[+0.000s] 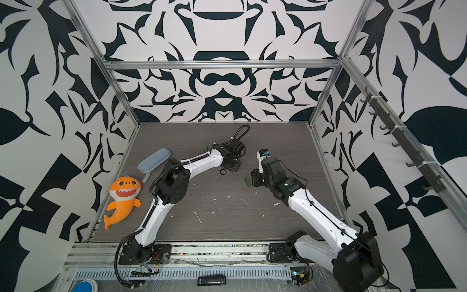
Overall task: Insert pens into pen caps
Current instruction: Pick up the pen from the top-center of the table.
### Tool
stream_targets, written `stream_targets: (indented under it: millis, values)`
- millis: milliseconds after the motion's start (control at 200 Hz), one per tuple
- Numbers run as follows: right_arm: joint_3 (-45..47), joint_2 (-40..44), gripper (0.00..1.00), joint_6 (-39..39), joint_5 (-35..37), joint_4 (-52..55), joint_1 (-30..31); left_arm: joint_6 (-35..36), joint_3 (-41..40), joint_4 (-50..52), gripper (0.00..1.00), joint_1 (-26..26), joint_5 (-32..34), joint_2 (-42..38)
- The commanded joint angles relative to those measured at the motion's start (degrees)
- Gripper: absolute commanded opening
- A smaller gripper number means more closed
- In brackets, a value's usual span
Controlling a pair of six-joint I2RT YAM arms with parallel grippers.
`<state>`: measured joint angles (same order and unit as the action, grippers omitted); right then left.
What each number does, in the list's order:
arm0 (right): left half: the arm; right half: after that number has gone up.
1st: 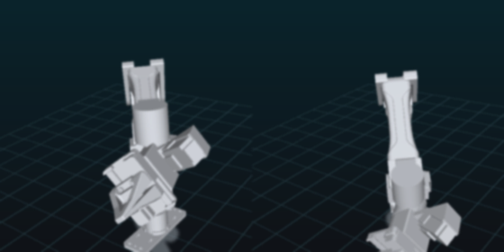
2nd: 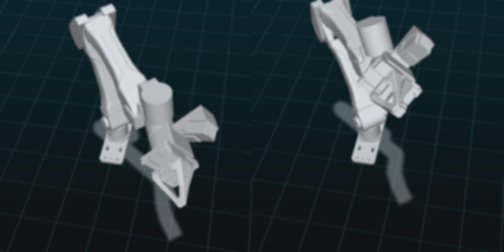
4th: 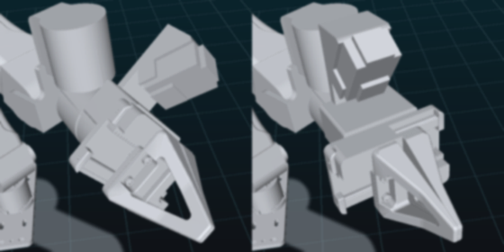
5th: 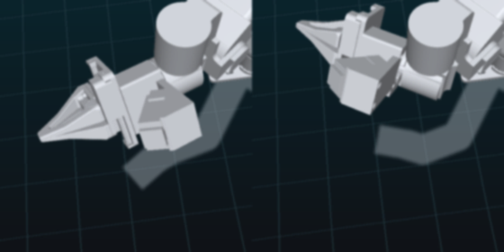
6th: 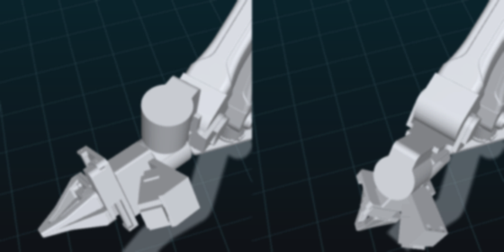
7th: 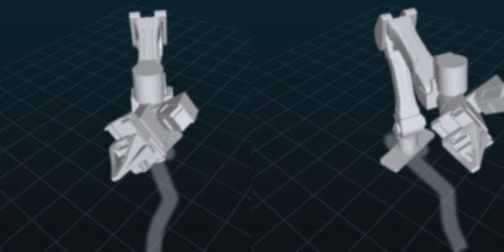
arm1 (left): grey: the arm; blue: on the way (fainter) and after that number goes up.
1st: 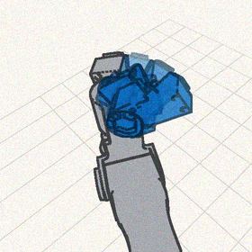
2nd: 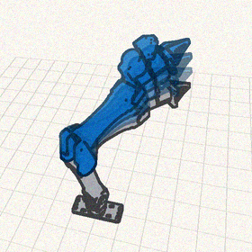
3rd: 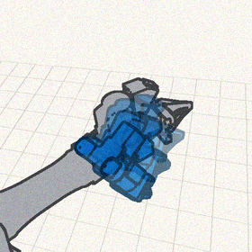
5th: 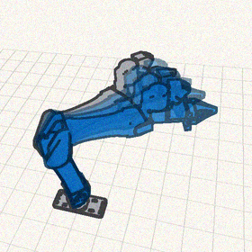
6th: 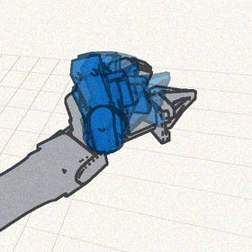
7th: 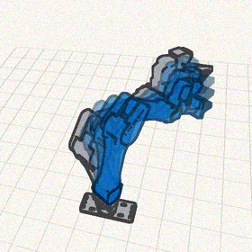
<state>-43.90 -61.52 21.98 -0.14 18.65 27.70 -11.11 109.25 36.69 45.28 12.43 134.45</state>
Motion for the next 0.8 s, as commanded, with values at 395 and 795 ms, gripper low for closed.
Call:
stream_targets:
  millis: [395, 795]
  values:
    - [3.3, 1.8, 0.5, 15.6, -15.3, -11.0, -3.4, -7.8, -47.2, -40.6, 0.0, -0.3, -22.8, -38.0]
    - [4.3, -0.8, 0.53, 20.7, -27.2, -23.0, -2.0, -15.1, -66.6, -62.5, 0.0, -0.3, -35.4, -50.5]
